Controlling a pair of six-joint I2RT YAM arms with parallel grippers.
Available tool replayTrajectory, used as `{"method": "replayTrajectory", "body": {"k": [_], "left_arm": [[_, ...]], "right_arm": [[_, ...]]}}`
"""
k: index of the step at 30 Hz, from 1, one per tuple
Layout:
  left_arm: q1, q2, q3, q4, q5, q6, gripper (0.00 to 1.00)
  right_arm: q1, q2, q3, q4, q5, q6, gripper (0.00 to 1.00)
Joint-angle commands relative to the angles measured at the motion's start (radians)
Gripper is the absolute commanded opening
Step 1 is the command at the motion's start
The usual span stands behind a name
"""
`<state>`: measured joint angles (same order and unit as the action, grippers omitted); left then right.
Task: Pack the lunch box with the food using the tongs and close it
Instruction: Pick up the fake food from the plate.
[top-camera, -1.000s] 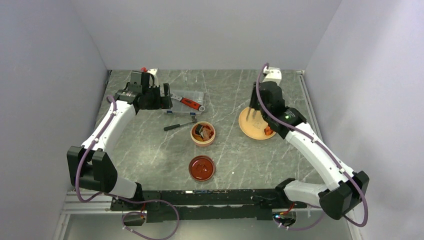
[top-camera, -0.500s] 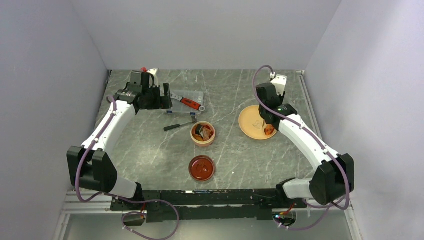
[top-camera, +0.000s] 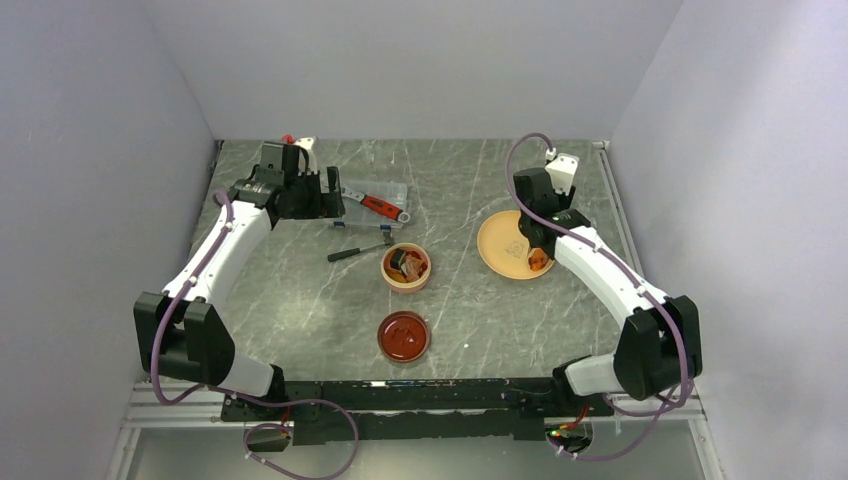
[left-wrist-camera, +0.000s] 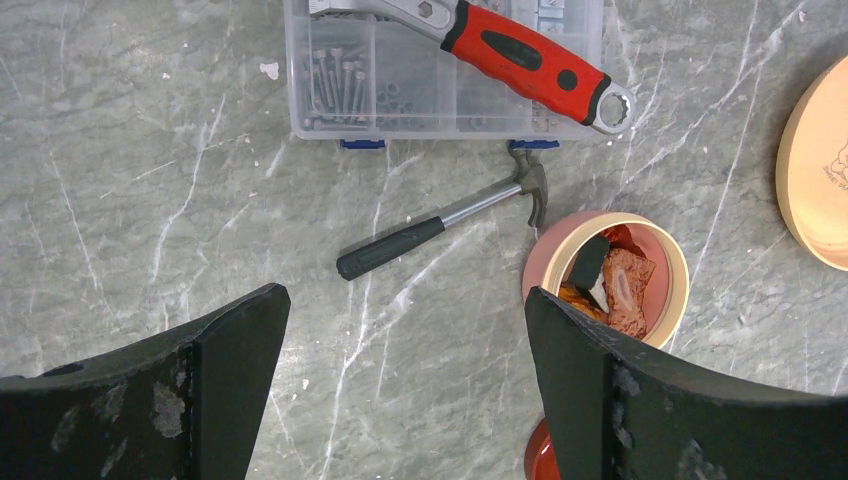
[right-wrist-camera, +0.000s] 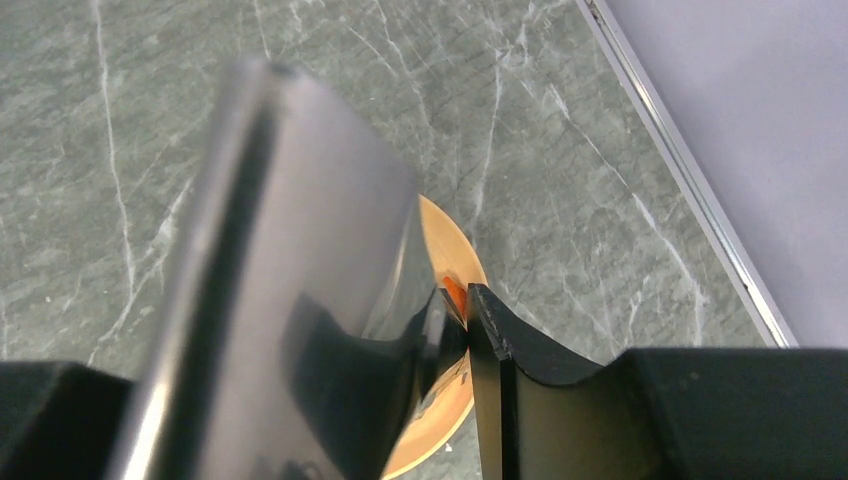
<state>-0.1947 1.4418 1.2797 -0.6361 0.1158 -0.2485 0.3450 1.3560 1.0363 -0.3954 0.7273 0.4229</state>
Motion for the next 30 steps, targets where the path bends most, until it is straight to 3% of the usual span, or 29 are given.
{"method": "replayTrajectory", "body": {"k": [1, 18, 30], "left_arm": [[0.005, -0.017, 0.005, 0.023, 0.001, 0.008, 0.94], [0.005, -0.018, 0.005, 0.022, 0.004, 0.008, 0.94], [0.005, -0.016, 0.005, 0.022, 0.002, 0.008, 0.94]], "right_arm": [[-0.012, 0.017, -0.004, 0.077, 0.019, 0.01, 0.46], [-0.031, 0.058, -0.06, 0.118, 0.019, 0.028, 0.47], [-0.031, -0.004, -0.057, 0.095, -0.009, 0.027, 0.26]]}}
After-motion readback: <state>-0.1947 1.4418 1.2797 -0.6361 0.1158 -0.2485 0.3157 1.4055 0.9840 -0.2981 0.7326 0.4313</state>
